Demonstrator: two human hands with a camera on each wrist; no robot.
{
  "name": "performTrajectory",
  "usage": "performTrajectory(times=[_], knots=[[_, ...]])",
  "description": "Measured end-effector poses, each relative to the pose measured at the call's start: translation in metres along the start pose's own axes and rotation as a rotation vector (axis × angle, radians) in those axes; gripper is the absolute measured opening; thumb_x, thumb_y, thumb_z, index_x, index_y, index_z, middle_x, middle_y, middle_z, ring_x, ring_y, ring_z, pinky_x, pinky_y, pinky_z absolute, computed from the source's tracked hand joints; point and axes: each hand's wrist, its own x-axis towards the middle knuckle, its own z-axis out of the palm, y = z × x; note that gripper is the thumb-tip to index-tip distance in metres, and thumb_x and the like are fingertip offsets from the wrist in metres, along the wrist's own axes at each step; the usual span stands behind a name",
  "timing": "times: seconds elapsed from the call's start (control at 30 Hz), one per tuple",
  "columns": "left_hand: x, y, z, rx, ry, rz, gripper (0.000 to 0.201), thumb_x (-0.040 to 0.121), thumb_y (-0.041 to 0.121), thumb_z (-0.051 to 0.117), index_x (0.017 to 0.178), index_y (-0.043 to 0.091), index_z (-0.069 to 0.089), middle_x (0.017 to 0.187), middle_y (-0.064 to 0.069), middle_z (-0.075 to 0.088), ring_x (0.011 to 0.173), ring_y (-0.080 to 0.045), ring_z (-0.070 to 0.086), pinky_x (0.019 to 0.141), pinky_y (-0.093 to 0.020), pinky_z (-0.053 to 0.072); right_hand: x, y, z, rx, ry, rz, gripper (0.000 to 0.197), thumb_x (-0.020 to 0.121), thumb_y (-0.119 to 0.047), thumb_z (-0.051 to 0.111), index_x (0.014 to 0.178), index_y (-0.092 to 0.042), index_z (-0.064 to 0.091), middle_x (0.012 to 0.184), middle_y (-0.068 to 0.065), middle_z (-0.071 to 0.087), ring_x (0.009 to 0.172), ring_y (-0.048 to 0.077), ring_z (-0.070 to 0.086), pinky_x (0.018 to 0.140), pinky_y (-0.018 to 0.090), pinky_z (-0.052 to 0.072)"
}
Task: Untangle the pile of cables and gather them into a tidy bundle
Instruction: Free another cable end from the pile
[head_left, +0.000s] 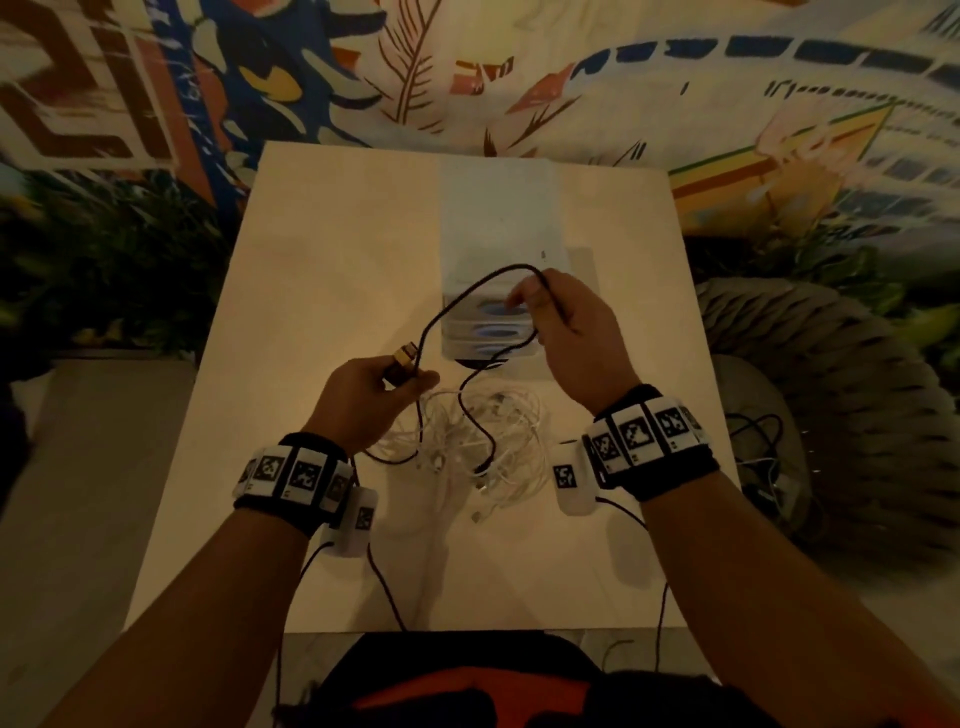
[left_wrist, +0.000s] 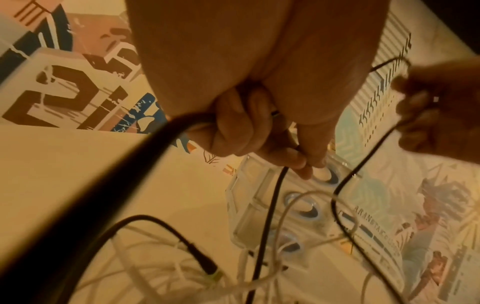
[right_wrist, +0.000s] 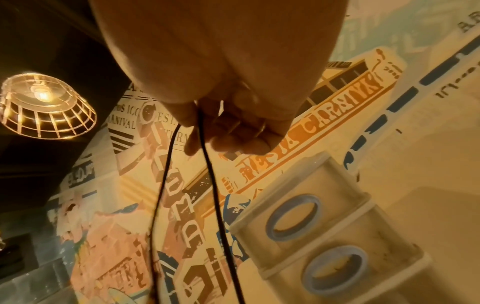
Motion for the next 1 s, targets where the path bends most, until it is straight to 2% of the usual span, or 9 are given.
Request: performTrajectory(times=[0.07, 0.13, 0.27, 0.4, 0.5, 0.67, 0.77, 0.87, 1.0], knots=[[-0.004, 0.008, -0.007, -0.061, 0.029, 0.032, 0.031, 0.084, 0.052, 0.071, 0.090, 0.023, 0.080, 0.067, -0.006, 0.070, 0.055, -0.016, 0.058, 0.060, -0.030, 0.047, -0.003, 0.007, 0.000, -0.099, -0.098, 0.059, 0.026, 0.107, -0.034, 0.045, 0.103, -0.023, 0.068, 0.080, -0.019, 0.062, 0.075, -0.009, 0.056, 0.070, 0.012, 0.039], [-0.010, 0.021, -0.014, -0.091, 0.027, 0.072, 0.028, 0.081, 0.057, 0.068, 0.087, 0.032, 0.078, 0.078, -0.009, 0.075, 0.076, -0.030, 0.068, 0.074, -0.042, 0.052, -0.010, 0.012, 0.005, -0.128, -0.231, 0.095, 0.014, 0.102, -0.032, 0.057, 0.104, -0.028, 0.069, 0.084, -0.020, 0.066, 0.080, -0.006, 0.060, 0.075, 0.013, 0.045], [-0.018, 0.048, -0.023, -0.208, -0.015, 0.141, 0.018, 0.082, 0.050, 0.069, 0.085, 0.034, 0.077, 0.074, 0.009, 0.075, 0.079, -0.003, 0.071, 0.080, -0.028, 0.053, -0.020, 0.013, 0.023, -0.053, -0.406, 0.005, 0.028, 0.091, -0.034, 0.072, 0.118, -0.028, 0.069, 0.063, -0.010, 0.058, 0.060, 0.006, 0.058, 0.068, 0.026, 0.049], [-0.022, 0.066, -0.027, -0.316, -0.045, 0.267, 0.010, 0.094, 0.013, 0.069, 0.093, 0.016, 0.078, 0.072, 0.010, 0.074, 0.071, -0.001, 0.068, 0.073, -0.015, 0.051, -0.018, 0.012, 0.049, -0.102, -0.537, -0.079, 0.028, 0.091, -0.047, 0.066, 0.112, -0.028, 0.071, 0.081, -0.006, 0.065, 0.068, 0.004, 0.059, 0.069, 0.031, 0.049], [-0.023, 0.070, -0.029, -0.353, -0.032, 0.308, 0.012, 0.093, 0.011, 0.070, 0.103, 0.011, 0.076, 0.074, 0.015, 0.072, 0.068, 0.003, 0.065, 0.068, -0.010, 0.047, -0.017, 0.009, 0.050, -0.166, -0.501, -0.065, 0.038, 0.093, -0.048, 0.055, 0.114, -0.021, 0.071, 0.109, 0.003, 0.069, 0.100, 0.019, 0.065, 0.088, 0.042, 0.053], [-0.019, 0.046, -0.027, -0.259, -0.040, 0.208, 0.054, 0.080, 0.043, 0.081, 0.129, 0.035, 0.062, 0.067, -0.001, 0.059, 0.068, -0.018, 0.063, 0.073, -0.029, 0.053, -0.010, -0.009, 0.028, -0.047, -0.355, -0.160, 0.020, 0.103, -0.033, 0.052, 0.094, -0.032, 0.069, 0.086, -0.009, 0.067, 0.084, 0.010, 0.064, 0.074, 0.037, 0.052], [-0.015, 0.031, -0.010, -0.145, -0.109, 0.159, 0.054, 0.076, 0.053, 0.079, 0.126, 0.040, 0.061, 0.065, 0.004, 0.065, 0.064, -0.013, 0.064, 0.066, -0.030, 0.049, -0.005, -0.029, 0.020, 0.069, -0.333, -0.074, 0.023, 0.103, -0.033, 0.050, 0.093, -0.033, 0.071, 0.096, 0.007, 0.073, 0.093, 0.027, 0.070, 0.083, 0.051, 0.056], [-0.008, 0.018, 0.010, -0.036, -0.144, 0.138, 0.035, 0.088, 0.059, 0.067, 0.118, 0.042, 0.065, 0.076, 0.009, 0.070, 0.071, -0.006, 0.065, 0.070, -0.032, 0.051, -0.001, -0.044, 0.014, 0.198, -0.295, -0.036, 0.026, 0.105, -0.015, 0.050, 0.095, -0.004, 0.071, 0.092, 0.008, 0.071, 0.085, 0.012, 0.068, 0.078, 0.026, 0.057], [-0.007, 0.012, 0.019, 0.041, -0.132, 0.081, 0.022, 0.099, 0.053, 0.054, 0.090, 0.039, 0.069, 0.069, 0.009, 0.068, 0.063, -0.002, 0.061, 0.063, -0.026, 0.042, 0.005, -0.051, 0.006, 0.220, -0.157, -0.106, 0.022, 0.104, -0.011, 0.051, 0.093, -0.007, 0.070, 0.077, -0.017, 0.067, 0.072, 0.000, 0.064, 0.072, 0.015, 0.050]])
